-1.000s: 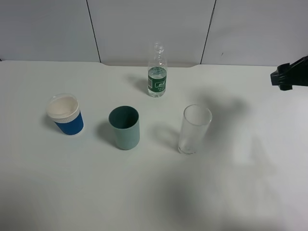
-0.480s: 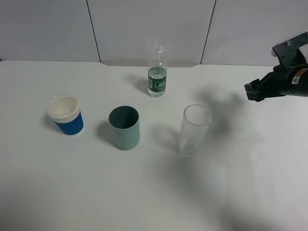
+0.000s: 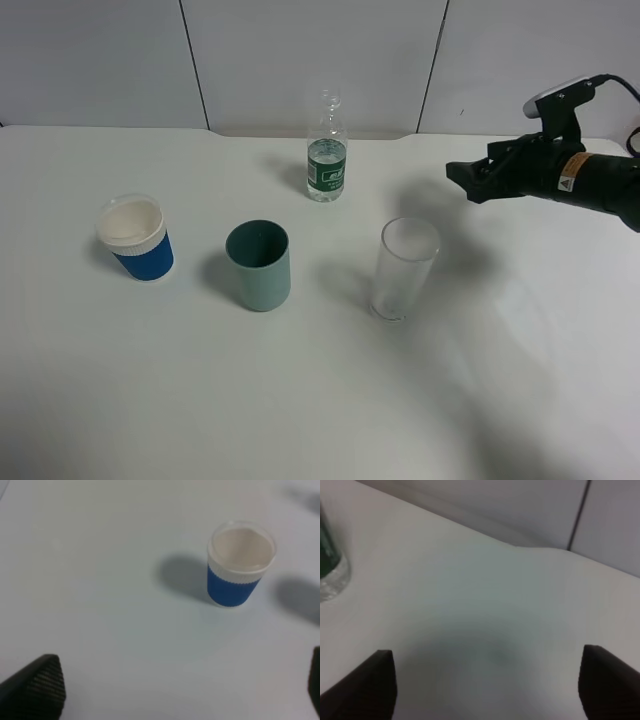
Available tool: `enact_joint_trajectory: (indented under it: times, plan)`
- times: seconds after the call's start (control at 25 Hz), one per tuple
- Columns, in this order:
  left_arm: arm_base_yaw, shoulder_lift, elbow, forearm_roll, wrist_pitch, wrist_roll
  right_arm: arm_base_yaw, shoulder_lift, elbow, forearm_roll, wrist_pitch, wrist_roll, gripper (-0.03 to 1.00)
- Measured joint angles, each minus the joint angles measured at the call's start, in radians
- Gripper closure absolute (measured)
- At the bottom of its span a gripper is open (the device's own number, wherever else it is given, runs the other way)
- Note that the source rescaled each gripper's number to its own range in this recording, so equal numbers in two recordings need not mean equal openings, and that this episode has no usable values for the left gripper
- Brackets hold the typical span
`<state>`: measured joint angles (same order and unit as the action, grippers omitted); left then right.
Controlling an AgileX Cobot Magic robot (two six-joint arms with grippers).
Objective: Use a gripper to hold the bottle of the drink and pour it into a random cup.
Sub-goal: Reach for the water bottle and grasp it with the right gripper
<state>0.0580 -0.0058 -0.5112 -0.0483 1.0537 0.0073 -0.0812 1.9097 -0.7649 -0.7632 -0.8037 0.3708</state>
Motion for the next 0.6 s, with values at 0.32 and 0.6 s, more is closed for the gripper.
enact_joint_trajectory:
  times: [0.32, 0.6]
  plan:
    - [0.000, 0.000, 0.000, 0.000, 0.000, 0.000, 0.091, 0.095, -0.190, -0.258, 0.005, 0.198, 0.24]
    - [0.000, 0.000, 0.000, 0.000, 0.000, -0.001, 0.155, 0.162, -0.279, -0.321, 0.034, 0.232, 0.02]
